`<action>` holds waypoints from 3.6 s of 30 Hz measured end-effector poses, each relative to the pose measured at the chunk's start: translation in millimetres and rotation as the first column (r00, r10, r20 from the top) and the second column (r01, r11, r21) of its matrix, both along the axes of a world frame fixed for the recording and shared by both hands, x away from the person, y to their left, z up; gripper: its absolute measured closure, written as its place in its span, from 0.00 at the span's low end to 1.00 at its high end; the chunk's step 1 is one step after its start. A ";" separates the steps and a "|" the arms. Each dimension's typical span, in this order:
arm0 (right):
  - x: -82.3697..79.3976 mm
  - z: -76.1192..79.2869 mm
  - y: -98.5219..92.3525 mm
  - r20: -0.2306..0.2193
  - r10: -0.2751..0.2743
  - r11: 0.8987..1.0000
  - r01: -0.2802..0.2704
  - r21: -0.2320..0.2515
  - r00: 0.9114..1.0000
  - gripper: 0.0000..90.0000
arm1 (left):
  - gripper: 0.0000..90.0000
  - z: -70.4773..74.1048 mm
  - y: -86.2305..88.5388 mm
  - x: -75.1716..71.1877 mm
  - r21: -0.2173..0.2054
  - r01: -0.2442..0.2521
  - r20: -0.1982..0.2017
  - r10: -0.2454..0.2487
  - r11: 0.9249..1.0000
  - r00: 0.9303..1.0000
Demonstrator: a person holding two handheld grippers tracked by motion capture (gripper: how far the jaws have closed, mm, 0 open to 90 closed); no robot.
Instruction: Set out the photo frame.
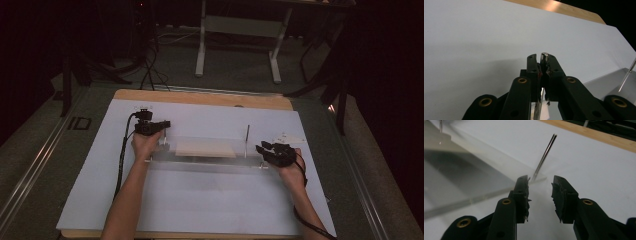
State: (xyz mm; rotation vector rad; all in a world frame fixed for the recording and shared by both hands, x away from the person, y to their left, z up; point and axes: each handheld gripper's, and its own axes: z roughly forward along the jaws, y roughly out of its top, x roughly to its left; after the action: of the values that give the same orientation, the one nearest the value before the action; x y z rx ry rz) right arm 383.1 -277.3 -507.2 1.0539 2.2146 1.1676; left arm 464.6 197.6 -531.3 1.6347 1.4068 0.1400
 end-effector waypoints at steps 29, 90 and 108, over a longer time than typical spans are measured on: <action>-16.6 -1.2 13.0 0.103 0.150 0.988 -0.146 -0.051 0.983 0.59 | 0.93 -0.9 0.6 0.6 -0.018 -0.003 -0.008 0.003 1.000 1.000; -11.1 1.5 25.4 0.114 0.219 0.976 -0.219 -0.011 0.969 0.55 | 0.67 9.4 28.8 -56.5 0.094 0.120 0.157 -0.134 0.988 0.979; -9.7 5.3 25.3 0.096 0.216 0.976 -0.217 -0.002 0.972 0.55 | 0.63 7.9 44.1 -91.3 0.177 0.137 0.261 -0.181 0.975 0.948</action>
State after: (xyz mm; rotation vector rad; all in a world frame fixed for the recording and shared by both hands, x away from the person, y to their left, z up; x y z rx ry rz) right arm 373.4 -252.0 -501.9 0.7564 2.2940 1.2904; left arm 373.3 241.8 -523.4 1.7741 1.0688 0.3788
